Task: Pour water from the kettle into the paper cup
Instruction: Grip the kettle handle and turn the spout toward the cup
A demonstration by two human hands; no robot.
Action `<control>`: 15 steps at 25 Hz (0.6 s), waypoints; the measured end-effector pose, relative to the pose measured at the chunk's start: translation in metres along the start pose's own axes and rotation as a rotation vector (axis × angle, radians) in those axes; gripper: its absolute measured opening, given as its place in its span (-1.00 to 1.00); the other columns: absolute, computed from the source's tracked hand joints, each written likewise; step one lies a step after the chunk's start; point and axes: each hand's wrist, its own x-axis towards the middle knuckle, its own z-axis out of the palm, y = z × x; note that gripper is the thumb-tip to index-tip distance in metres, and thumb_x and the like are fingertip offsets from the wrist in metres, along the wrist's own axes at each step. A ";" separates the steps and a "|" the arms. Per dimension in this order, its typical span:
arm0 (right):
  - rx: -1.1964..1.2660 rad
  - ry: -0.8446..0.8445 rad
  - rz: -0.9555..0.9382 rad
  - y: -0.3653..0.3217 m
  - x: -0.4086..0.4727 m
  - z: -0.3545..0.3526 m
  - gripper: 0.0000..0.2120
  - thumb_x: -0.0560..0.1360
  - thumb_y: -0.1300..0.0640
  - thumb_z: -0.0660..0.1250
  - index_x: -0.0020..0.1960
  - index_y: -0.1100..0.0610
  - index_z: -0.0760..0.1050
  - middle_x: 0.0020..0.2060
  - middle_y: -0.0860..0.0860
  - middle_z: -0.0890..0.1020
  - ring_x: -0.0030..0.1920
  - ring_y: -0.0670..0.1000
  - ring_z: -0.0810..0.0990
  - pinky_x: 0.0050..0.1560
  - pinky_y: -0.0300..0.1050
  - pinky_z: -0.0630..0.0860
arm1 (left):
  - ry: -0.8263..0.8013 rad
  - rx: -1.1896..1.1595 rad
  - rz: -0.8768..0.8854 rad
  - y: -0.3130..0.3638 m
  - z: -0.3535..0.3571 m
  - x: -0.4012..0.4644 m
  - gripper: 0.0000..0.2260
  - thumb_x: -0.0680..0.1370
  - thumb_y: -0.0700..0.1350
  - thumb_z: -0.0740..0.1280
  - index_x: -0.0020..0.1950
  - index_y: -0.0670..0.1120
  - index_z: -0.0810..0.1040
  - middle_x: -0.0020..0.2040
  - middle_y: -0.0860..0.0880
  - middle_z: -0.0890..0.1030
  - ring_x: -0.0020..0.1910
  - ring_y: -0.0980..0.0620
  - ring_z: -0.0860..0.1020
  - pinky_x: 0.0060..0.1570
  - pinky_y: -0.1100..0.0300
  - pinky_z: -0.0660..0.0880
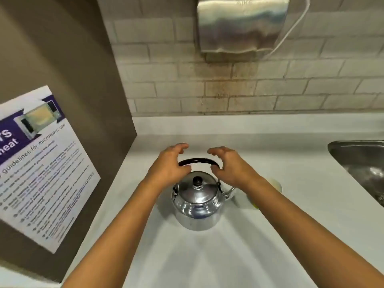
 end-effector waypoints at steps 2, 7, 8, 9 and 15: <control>-0.057 -0.032 0.019 0.002 0.004 0.009 -0.54 0.39 0.17 0.28 0.28 0.08 0.38 0.17 0.08 0.51 0.11 0.08 0.51 0.07 -0.13 0.44 | -0.012 0.025 -0.017 -0.004 0.007 0.005 -0.54 0.40 -0.12 0.39 0.30 0.02 0.46 0.18 -0.02 0.53 0.10 -0.03 0.51 0.02 0.19 0.43; 0.109 0.004 0.164 0.010 0.012 0.026 -0.93 0.37 0.21 0.27 -0.19 0.06 0.42 -0.29 0.02 0.52 -0.31 0.02 0.47 -0.33 -0.26 0.39 | -0.087 -0.039 -0.111 -0.012 0.024 0.020 -0.90 0.39 -0.08 0.40 -0.30 0.00 0.52 -0.34 0.04 0.53 -0.34 0.03 0.50 -0.32 0.20 0.43; 0.166 0.026 0.193 0.008 0.014 0.026 -0.89 0.37 0.22 0.26 -0.28 0.05 0.38 -0.38 0.00 0.48 -0.37 0.00 0.44 -0.42 -0.34 0.35 | -0.096 -0.051 -0.116 -0.012 0.024 0.023 -0.83 0.39 -0.08 0.40 -0.38 -0.01 0.48 -0.42 0.04 0.48 -0.41 0.05 0.45 -0.38 0.21 0.37; 0.225 0.036 0.215 0.005 0.015 0.028 -0.83 0.36 0.24 0.25 -0.35 0.03 0.35 -0.43 -0.01 0.44 -0.41 -0.02 0.41 -0.49 -0.40 0.31 | -0.112 -0.076 -0.131 -0.012 0.025 0.025 -0.78 0.38 -0.08 0.40 -0.43 -0.02 0.46 -0.46 0.04 0.45 -0.45 0.07 0.42 -0.41 0.22 0.34; 0.440 0.058 0.265 -0.004 0.010 0.035 -0.76 0.32 0.31 0.25 -0.42 0.04 0.32 -0.51 -0.03 0.37 -0.48 -0.07 0.34 -0.56 -0.43 0.25 | -0.113 -0.143 -0.195 -0.014 0.029 0.028 -0.73 0.29 -0.12 0.43 -0.58 -0.04 0.42 -0.59 0.07 0.37 -0.51 0.05 0.35 -0.43 0.23 0.28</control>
